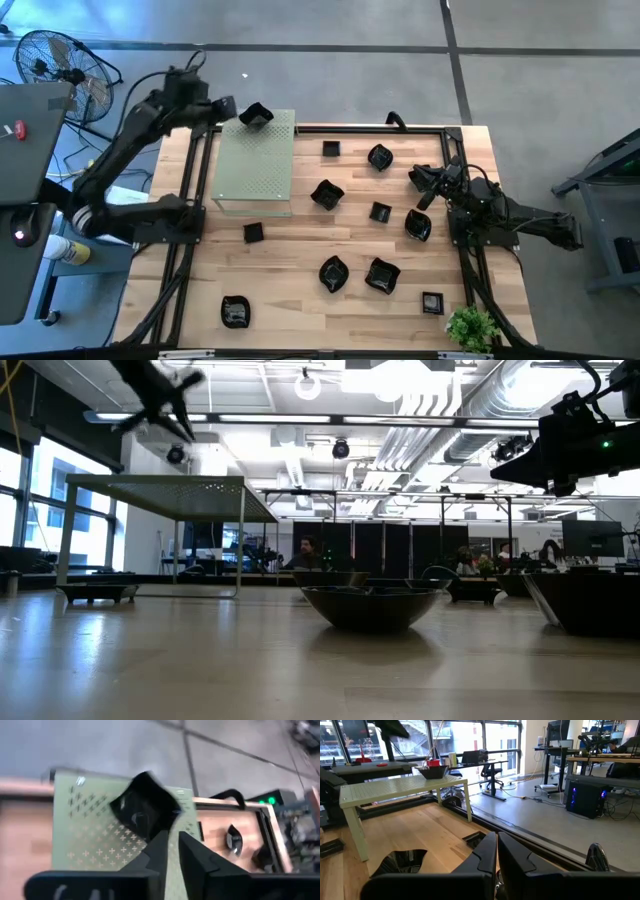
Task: Pick & Place Mini shaped plates
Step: Put the square plate on the shelf
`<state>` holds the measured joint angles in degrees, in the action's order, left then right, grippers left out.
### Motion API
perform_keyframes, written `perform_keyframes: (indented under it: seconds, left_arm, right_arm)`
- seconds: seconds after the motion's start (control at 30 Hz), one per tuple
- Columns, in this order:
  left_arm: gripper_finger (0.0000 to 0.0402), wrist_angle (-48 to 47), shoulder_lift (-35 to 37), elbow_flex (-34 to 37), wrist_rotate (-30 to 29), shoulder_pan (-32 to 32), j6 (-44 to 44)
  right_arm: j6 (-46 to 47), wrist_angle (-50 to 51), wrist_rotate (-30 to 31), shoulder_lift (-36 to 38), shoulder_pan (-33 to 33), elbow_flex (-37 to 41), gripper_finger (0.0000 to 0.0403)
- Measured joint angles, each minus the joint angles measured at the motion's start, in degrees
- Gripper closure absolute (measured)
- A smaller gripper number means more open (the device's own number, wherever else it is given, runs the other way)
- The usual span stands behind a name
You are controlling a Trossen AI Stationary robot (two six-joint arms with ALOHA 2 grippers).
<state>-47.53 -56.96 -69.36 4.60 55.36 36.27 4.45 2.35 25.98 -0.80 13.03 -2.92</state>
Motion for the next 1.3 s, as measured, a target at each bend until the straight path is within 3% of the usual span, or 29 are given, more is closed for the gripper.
perform_keyframes:
  seconds: [0.1,0.23,0.4,0.53,0.67,0.8,0.9,1.1,1.2,1.3]
  left_arm:
    - [0.0393,0.37,4.69,0.0,-3.84,-5.65,-5.16]
    - [0.0397,6.74,7.0,1.88,-7.48,-16.44,-8.3]
    - [0.04,21.74,5.44,6.67,-11.31,-30.61,-15.37]
    - [0.0399,28.33,1.33,9.2,-11.58,-37.98,-17.46]
    - [0.0399,36.86,-3.07,9.17,-11.78,-42.03,-15.18]
    - [0.0399,45.64,-6.98,9.13,-11.36,-43.97,-20.2]
    - [0.0399,48.29,-8.82,9.11,-11.32,-44.58,-21.19]
    - [0.0399,49.07,-10.9,9.11,-11.32,-44.55,-18.02]
    - [0.0399,49.31,-11.2,9.11,-11.35,-44.53,-18.03]
    - [0.0399,49.13,-11.24,9.11,-12.1,-44.51,-18.51]
  right_arm:
    - [0.01,0.0,0.0,0.02,-0.02,0.0,0.0391]
    - [-0.71,-0.02,1.28,0.02,0.11,0.0,0.0391]
    - [-8.56,-0.02,4.72,0.02,0.11,0.0,0.0391]
    - [-7.9,-0.22,3.7,0.02,0.11,0.0,0.0391]
    - [4.67,-0.31,-2.26,0.02,0.11,0.0,0.0391]
    - [15.62,-0.48,-8.8,0.02,0.09,0.0,0.0391]
    - [20.08,-1.32,-8.42,0.02,0.09,0.0,0.0391]
    - [21.32,-10.5,-7.8,-0.02,0.13,0.0,0.0391]
    - [18.4,-17.74,-11.99,0.0,0.11,-0.02,0.0391]
    - [20.85,-18.52,-12.85,-0.48,0.09,-0.27,0.0391]
